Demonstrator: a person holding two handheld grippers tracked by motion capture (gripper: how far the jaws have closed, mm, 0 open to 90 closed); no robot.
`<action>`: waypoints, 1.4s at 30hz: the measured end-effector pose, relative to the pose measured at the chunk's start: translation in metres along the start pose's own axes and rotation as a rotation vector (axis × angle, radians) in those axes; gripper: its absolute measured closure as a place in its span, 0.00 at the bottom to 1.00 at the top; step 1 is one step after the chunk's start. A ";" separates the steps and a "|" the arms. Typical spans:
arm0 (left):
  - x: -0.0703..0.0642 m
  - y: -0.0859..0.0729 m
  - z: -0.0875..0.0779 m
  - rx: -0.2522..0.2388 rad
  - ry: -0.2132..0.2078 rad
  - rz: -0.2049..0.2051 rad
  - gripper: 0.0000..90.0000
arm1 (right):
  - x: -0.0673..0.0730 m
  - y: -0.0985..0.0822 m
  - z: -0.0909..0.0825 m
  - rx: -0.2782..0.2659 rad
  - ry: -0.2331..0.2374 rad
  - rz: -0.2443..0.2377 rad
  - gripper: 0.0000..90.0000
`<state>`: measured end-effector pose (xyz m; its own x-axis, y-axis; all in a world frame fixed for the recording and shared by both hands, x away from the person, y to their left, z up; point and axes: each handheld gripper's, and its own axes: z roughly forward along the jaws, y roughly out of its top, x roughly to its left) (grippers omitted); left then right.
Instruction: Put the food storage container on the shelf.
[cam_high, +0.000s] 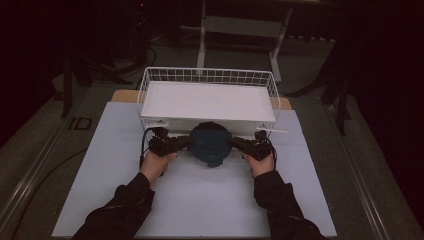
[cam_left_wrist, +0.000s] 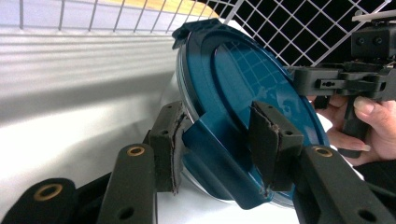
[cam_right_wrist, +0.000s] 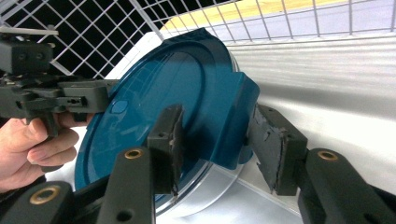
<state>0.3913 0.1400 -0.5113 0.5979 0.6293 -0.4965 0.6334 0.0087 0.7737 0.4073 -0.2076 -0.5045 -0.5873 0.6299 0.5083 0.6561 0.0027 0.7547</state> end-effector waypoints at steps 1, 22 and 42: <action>0.000 0.000 0.000 -0.007 0.010 0.021 0.60 | 0.000 0.000 0.000 -0.002 -0.009 -0.003 0.59; -0.012 -0.001 -0.011 -0.015 0.011 0.106 0.27 | 0.016 0.007 -0.005 0.027 -0.076 -0.014 0.46; -0.048 -0.016 -0.042 0.116 -0.018 0.231 0.01 | 0.053 0.001 -0.028 0.039 -0.037 -0.132 0.56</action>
<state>0.3314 0.1425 -0.4836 0.7412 0.5906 -0.3192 0.5304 -0.2236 0.8177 0.3635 -0.1963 -0.4656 -0.6520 0.6504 0.3897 0.5929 0.1171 0.7967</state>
